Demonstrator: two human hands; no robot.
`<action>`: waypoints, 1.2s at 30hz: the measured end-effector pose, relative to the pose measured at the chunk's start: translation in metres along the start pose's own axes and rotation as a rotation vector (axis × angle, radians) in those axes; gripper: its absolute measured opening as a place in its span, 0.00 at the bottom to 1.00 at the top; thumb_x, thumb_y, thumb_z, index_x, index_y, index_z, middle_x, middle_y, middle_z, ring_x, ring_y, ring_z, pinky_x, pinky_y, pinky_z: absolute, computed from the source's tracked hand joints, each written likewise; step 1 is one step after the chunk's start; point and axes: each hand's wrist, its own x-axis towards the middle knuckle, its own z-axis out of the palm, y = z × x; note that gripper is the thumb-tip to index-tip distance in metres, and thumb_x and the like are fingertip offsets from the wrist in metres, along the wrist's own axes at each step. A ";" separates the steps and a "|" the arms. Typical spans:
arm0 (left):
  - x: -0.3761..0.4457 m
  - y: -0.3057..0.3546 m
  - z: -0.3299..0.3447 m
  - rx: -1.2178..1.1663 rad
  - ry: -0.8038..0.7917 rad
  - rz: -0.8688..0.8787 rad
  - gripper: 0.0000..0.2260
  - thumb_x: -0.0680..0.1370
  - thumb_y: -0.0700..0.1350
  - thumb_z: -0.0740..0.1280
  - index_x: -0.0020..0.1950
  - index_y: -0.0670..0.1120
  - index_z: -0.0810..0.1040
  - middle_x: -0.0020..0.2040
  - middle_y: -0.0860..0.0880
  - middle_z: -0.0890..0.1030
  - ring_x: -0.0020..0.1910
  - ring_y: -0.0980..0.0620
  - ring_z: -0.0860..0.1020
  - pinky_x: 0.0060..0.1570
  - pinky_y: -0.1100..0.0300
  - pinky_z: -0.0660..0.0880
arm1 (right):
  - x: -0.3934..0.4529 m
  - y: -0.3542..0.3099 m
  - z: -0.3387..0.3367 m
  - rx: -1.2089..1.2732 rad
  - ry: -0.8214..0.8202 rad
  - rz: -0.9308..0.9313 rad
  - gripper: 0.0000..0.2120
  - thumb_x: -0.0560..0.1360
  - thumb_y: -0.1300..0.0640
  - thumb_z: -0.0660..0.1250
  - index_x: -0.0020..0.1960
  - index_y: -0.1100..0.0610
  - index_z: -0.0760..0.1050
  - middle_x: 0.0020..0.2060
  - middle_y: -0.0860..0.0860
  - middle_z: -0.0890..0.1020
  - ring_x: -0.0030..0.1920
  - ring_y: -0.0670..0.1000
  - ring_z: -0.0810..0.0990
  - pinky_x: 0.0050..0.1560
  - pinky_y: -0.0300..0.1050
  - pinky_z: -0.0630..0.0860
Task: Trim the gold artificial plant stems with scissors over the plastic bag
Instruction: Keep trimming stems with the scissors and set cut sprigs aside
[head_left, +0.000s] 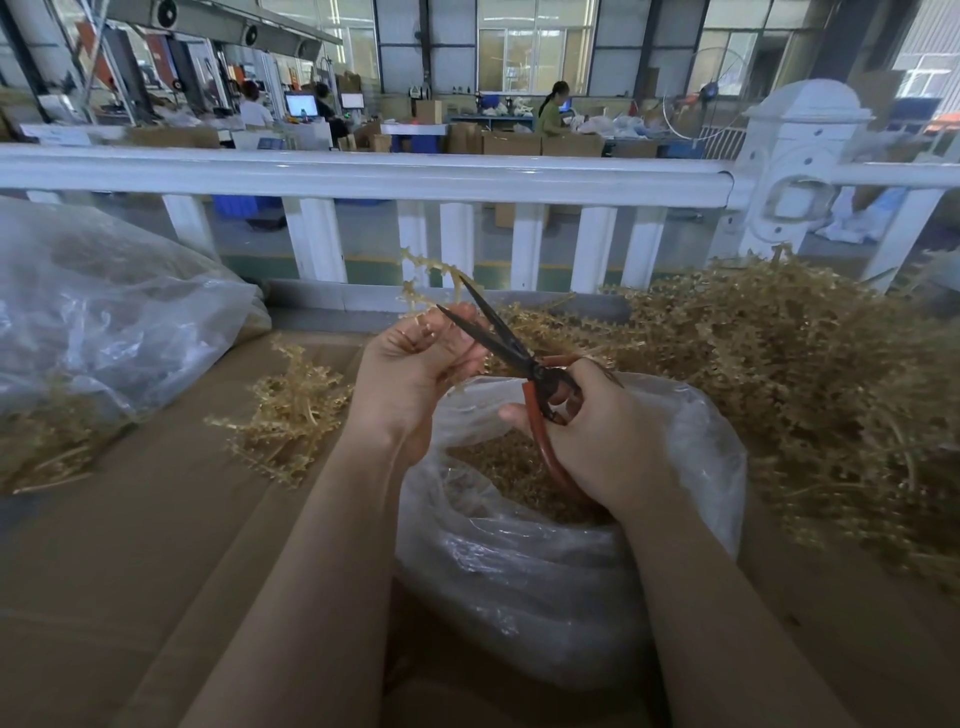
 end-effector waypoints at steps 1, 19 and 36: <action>0.000 0.000 0.000 0.000 -0.001 0.002 0.06 0.76 0.33 0.68 0.48 0.42 0.82 0.40 0.47 0.85 0.38 0.53 0.83 0.45 0.63 0.81 | 0.000 0.000 0.000 -0.006 0.005 -0.004 0.26 0.67 0.29 0.70 0.50 0.50 0.76 0.44 0.42 0.81 0.47 0.45 0.80 0.48 0.49 0.80; 0.003 -0.002 -0.004 0.053 0.000 0.031 0.06 0.72 0.34 0.71 0.48 0.39 0.82 0.41 0.46 0.85 0.40 0.51 0.84 0.45 0.61 0.80 | 0.000 -0.001 -0.001 -0.154 0.111 -0.039 0.22 0.70 0.31 0.71 0.44 0.50 0.78 0.37 0.44 0.82 0.40 0.45 0.80 0.42 0.48 0.81; 0.000 0.002 -0.009 0.185 -0.078 -0.020 0.11 0.78 0.33 0.66 0.44 0.45 0.85 0.41 0.46 0.86 0.40 0.53 0.84 0.42 0.64 0.80 | -0.003 -0.005 -0.005 -0.196 0.121 -0.126 0.29 0.66 0.25 0.65 0.46 0.51 0.77 0.35 0.42 0.76 0.38 0.43 0.76 0.38 0.43 0.78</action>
